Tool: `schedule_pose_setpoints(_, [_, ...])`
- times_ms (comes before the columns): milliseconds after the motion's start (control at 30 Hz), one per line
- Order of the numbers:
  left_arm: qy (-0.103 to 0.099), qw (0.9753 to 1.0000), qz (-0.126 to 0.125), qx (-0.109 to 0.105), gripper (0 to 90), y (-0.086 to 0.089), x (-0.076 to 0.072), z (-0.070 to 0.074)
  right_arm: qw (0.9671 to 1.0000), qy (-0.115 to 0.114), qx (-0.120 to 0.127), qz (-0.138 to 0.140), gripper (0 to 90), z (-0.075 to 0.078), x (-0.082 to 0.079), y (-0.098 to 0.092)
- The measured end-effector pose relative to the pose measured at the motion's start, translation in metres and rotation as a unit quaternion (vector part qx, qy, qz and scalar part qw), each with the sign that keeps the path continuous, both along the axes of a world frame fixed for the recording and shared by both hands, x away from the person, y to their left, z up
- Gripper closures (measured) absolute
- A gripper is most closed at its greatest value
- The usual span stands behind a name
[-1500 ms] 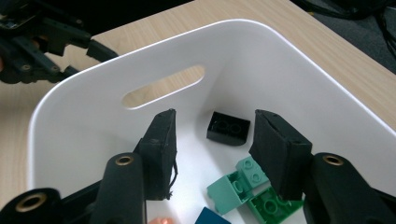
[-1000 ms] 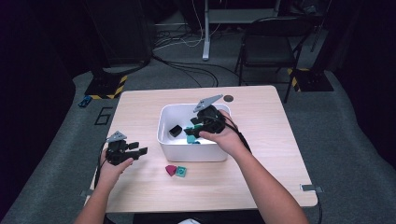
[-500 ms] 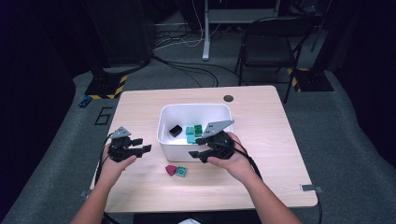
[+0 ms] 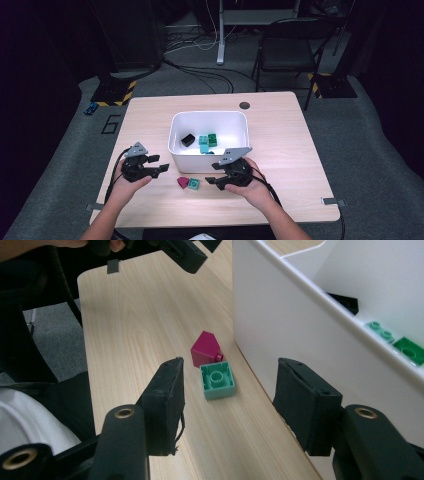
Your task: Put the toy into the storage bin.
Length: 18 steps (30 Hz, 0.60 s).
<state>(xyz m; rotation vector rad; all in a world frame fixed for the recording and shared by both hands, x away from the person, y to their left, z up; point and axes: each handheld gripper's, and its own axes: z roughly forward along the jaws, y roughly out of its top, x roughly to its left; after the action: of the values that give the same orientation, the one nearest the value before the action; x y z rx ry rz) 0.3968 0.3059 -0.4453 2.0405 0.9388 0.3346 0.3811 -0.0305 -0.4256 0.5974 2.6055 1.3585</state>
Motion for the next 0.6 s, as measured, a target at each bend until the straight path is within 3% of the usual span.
schedule_pose_setpoints(133, [0.003,0.9997,-0.021,0.013,43.6,-0.006,-0.008,-0.009,1.0,-0.002,-0.007,0.0,44.7,-0.01,-0.003,-0.004])
schedule_pose_setpoints(400, [0.017,0.9992,-0.034,0.011,43.4,-0.021,-0.015,-0.026,0.9998,-0.001,0.002,-0.02,44.4,-0.02,-0.006,-0.014])
schedule_pose_setpoints(600, [0.025,0.9989,-0.04,0.009,44.6,-0.028,-0.017,-0.032,0.9998,0.002,-0.003,-0.019,43.7,-0.028,-0.008,-0.018])
